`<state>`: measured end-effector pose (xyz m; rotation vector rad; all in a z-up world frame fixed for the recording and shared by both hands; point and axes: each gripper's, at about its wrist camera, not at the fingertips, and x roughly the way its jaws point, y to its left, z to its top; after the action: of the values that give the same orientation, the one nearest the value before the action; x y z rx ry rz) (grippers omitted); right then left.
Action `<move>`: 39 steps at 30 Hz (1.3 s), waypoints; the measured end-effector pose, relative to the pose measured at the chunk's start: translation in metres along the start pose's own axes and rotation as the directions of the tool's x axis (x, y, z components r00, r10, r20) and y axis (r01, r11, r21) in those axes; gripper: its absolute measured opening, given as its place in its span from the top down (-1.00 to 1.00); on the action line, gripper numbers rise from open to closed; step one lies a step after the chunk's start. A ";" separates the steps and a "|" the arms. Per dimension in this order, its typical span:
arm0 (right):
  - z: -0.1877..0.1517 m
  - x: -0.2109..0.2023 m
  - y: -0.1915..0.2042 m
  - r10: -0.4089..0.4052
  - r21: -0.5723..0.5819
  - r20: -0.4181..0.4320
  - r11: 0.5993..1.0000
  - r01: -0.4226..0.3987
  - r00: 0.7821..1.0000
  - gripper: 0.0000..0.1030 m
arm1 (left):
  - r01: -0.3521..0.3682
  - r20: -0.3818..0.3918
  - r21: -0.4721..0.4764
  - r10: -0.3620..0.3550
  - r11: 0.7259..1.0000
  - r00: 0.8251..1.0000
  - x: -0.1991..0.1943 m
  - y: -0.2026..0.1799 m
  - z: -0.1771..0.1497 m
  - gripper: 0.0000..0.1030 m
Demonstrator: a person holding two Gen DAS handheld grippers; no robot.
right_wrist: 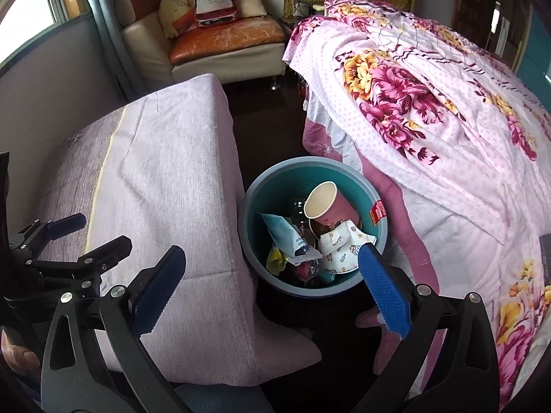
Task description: Collect trash
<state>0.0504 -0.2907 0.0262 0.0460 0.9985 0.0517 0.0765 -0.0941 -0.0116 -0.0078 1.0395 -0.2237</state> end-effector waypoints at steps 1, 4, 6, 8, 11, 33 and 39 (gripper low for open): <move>-0.002 -0.001 0.002 0.003 -0.002 0.001 1.000 -0.003 1.000 -0.87 | -0.002 0.001 -0.003 0.002 1.000 1.000 -0.002 0.002 -0.003 -0.92; -0.010 -0.009 0.006 -0.008 -0.012 0.012 1.000 0.008 1.000 -0.87 | -0.008 0.007 -0.012 0.008 1.000 1.000 -0.007 0.006 -0.010 -0.92; -0.013 -0.012 0.011 -0.024 -0.023 0.019 0.999 0.024 1.000 -0.87 | -0.012 0.008 -0.015 0.013 1.000 1.000 -0.009 0.008 -0.013 -0.92; -0.016 -0.014 0.013 -0.028 -0.025 0.020 0.999 0.028 0.999 -0.87 | -0.014 0.008 -0.020 0.014 1.000 1.000 -0.011 0.011 -0.015 -0.92; -0.017 -0.017 0.013 -0.032 -0.027 0.025 0.999 0.032 0.999 -0.87 | -0.018 0.021 -0.026 0.019 0.999 1.000 -0.016 0.013 -0.015 -0.92; -0.012 -0.008 0.017 -0.011 -0.018 0.006 1.000 0.011 1.000 -0.87 | -0.024 0.024 -0.055 0.025 0.998 0.999 -0.012 0.028 -0.013 -0.92; -0.010 0.002 0.018 -0.009 -0.008 -0.018 1.000 0.008 1.000 -0.87 | -0.033 0.025 -0.052 0.035 0.998 0.999 -0.007 0.031 -0.012 -0.92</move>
<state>0.0426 -0.2726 0.0199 0.0340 1.0163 0.0484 0.0688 -0.0611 -0.0153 -0.0396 1.0189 -0.1654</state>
